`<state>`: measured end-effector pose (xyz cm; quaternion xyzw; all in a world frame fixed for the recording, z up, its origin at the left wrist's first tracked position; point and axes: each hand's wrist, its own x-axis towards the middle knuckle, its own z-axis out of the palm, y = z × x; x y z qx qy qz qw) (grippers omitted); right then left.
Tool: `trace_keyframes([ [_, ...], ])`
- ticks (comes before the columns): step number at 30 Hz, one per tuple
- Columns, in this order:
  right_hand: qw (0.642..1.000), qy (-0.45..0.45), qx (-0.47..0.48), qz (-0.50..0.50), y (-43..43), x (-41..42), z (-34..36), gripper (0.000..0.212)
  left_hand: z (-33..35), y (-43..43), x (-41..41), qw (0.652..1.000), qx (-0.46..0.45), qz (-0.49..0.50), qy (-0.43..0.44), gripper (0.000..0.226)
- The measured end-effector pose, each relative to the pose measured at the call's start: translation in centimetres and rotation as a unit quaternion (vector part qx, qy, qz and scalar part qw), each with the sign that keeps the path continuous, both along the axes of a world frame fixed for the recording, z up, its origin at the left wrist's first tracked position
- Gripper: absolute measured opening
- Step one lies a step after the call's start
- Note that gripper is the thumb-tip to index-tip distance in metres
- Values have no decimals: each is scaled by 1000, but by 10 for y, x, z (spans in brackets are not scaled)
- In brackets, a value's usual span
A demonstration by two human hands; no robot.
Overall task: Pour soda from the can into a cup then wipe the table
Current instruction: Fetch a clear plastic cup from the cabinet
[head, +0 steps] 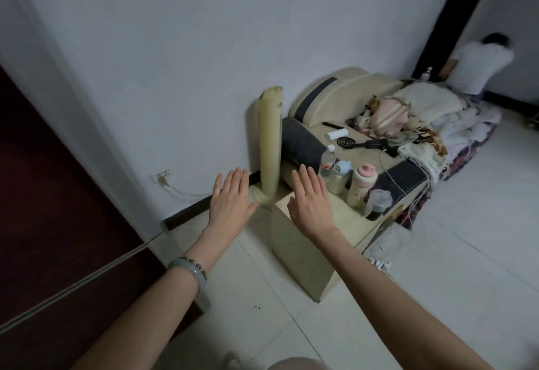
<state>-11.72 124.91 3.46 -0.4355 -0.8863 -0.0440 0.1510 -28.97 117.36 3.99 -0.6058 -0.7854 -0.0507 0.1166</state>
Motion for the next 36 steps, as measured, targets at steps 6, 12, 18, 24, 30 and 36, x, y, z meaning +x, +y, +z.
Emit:
trace_keyframes([
  [6,995,6,7,-96,53,-24,6,60,-2,86,-36,994,-16,-103,29,78],
  [12,985,-7,-7,-171,101,-15,-1,65,-17,164,-33,981,-20,-189,24,80],
  [18,977,-20,-20,-210,158,9,-26,61,-37,244,-10,971,-26,-236,18,81],
  [24,970,-42,-70,-227,227,35,-59,61,-64,320,8,964,-58,-260,17,80],
  [30,964,-50,-116,-235,283,54,-102,64,-100,380,16,956,-108,-271,14,82],
  [36,950,-88,-189,-234,307,66,-163,64,-153,417,12,936,-175,-305,0,84],
])
